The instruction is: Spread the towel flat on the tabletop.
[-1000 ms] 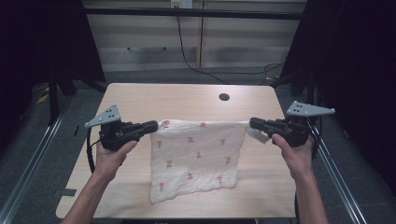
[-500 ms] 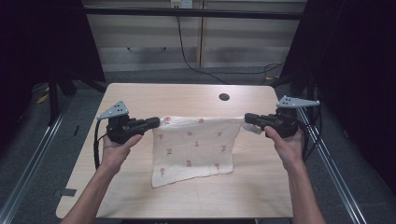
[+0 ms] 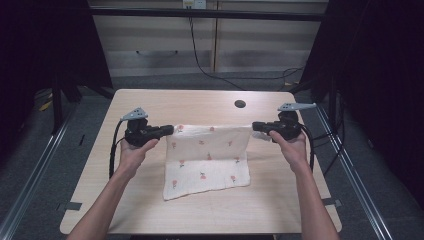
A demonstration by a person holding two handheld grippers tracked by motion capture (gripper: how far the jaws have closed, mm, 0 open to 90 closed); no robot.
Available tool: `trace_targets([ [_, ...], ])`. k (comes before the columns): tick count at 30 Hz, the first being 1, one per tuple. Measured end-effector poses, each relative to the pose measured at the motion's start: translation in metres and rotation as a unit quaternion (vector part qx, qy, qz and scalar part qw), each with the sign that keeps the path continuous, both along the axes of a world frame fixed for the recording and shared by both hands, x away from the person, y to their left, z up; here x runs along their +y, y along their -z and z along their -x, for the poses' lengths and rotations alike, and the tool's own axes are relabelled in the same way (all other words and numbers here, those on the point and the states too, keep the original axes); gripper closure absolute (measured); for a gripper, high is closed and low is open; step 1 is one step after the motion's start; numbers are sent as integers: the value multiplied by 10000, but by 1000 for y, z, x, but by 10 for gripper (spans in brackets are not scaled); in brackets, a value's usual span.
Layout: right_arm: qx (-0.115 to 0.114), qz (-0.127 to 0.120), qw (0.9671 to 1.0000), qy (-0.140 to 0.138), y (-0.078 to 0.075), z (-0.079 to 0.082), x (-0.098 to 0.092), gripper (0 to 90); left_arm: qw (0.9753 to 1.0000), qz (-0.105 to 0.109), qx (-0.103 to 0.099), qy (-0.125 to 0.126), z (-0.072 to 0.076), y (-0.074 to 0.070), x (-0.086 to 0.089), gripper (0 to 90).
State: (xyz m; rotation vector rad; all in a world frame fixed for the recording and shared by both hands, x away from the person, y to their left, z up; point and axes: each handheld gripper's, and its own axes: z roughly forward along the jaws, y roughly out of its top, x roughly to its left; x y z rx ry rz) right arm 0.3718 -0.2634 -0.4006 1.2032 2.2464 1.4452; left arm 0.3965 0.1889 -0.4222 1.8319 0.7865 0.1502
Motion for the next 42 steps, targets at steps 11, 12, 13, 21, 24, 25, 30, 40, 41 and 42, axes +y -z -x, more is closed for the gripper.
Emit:
trace_targets([
  [11,181,-119,9997,140,32,-38,11,875,9983,12,502,-294,-32,33,-2,833],
  [12,294,-232,9992,122,34,-43,13,868,9981,91,551,-273,-35,33,-1,833],
  [13,319,-175,9993,84,35,-46,13,847,9982,57,514,-304,-36,33,-2,830],
  [21,181,17,9988,462,22,-43,6,709,9965,15,581,-606,-39,36,4,537],
  [24,140,53,9990,424,17,-37,5,682,9968,-4,561,-563,-34,34,5,502],
  [25,88,109,9991,401,16,-35,5,675,9971,-26,528,-553,-33,33,6,493],
  [30,58,229,9990,390,14,-25,3,643,9979,-10,469,-449,-26,28,11,465],
  [40,-171,202,9995,172,18,26,4,600,9981,104,471,-385,7,21,33,481],
  [41,-157,201,9996,146,19,29,5,604,9984,32,450,-348,11,21,34,480],
  [42,-168,238,9995,96,20,33,6,608,9987,19,421,-299,16,21,35,474],
])
